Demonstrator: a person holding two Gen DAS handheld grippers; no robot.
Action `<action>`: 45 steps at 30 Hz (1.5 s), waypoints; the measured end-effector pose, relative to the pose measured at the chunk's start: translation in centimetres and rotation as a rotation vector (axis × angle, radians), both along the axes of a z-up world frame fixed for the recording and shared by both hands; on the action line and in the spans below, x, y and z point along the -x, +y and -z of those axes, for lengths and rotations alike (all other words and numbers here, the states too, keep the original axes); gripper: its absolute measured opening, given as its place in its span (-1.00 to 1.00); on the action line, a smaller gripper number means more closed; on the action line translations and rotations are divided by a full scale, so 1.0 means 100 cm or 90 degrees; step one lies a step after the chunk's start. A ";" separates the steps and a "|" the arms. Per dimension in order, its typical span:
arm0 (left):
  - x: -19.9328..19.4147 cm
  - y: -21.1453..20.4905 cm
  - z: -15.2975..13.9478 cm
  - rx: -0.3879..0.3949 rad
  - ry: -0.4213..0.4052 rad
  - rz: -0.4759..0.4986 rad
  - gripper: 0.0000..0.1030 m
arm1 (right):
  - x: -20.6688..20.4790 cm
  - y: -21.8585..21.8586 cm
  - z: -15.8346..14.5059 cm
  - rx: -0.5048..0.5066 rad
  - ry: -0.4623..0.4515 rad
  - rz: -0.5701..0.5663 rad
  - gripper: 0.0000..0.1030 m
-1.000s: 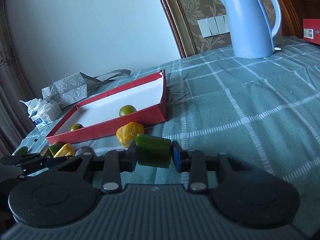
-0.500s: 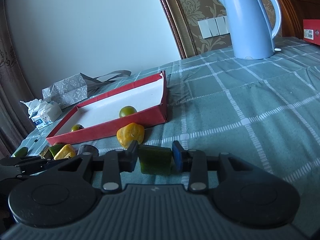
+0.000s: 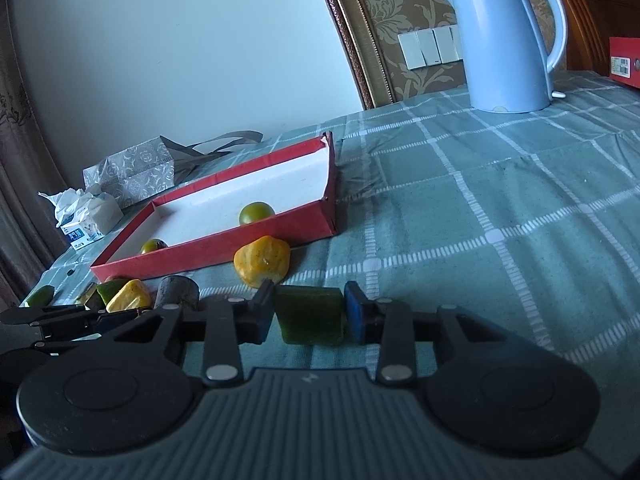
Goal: Organize fruits
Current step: 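Close the left tool on the brown pear while the right tool holds the cucumber chunk, then carry the cucumber chunk into the tray and open the right tool while the left tool holds the pear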
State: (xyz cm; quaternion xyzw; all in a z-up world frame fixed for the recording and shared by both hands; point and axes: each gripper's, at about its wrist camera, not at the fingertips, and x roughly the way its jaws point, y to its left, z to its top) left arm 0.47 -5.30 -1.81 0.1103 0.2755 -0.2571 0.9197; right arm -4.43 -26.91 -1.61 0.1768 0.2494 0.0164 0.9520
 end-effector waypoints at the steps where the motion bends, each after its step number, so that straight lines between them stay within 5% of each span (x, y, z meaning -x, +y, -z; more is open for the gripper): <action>1: 0.001 0.001 0.000 0.001 -0.001 -0.003 -0.47 | 0.000 0.000 0.000 -0.002 -0.001 0.001 -0.32; 12: 0.026 0.039 -0.004 0.048 -0.014 -0.080 -0.47 | 0.008 0.006 -0.012 0.013 -0.054 -0.011 -0.49; 19: 0.035 0.068 -0.010 0.106 -0.010 -0.117 -0.47 | 0.007 0.014 -0.008 0.046 -0.022 -0.006 -0.45; 21: 0.036 0.073 -0.010 0.116 -0.012 -0.125 -0.47 | 0.010 0.016 -0.008 0.054 -0.025 0.001 -0.29; 23: 0.035 0.078 -0.009 0.128 -0.005 -0.134 -0.47 | 0.011 0.018 -0.010 0.059 -0.025 0.010 0.33; 24: 0.036 0.081 -0.009 0.133 -0.004 -0.138 -0.47 | 0.011 0.020 -0.011 0.067 -0.025 0.007 0.48; 27: 0.036 0.088 -0.008 0.145 -0.004 -0.155 -0.47 | 0.012 0.029 -0.015 0.105 -0.036 0.001 0.55; 33: 0.036 0.091 -0.007 0.152 -0.003 -0.165 -0.47 | -0.007 0.048 -0.010 0.175 0.015 -0.024 0.34; 34: 0.036 0.091 -0.007 0.152 -0.001 -0.164 -0.47 | -0.011 0.049 -0.007 0.179 0.028 -0.027 0.15; 35: 0.036 0.091 -0.007 0.152 -0.001 -0.163 -0.47 | -0.015 0.049 -0.005 0.179 0.046 -0.027 -0.26; 36: 0.036 0.091 -0.007 0.152 -0.002 -0.162 -0.47 | -0.017 0.047 -0.003 0.175 0.057 -0.022 -0.34; 41: 0.036 0.092 -0.006 0.155 0.000 -0.164 -0.47 | -0.014 0.047 -0.004 0.174 0.047 -0.021 -0.42; 45: 0.036 0.091 -0.006 0.152 0.000 -0.165 -0.47 | -0.012 0.046 -0.027 0.153 -0.015 -0.022 -0.43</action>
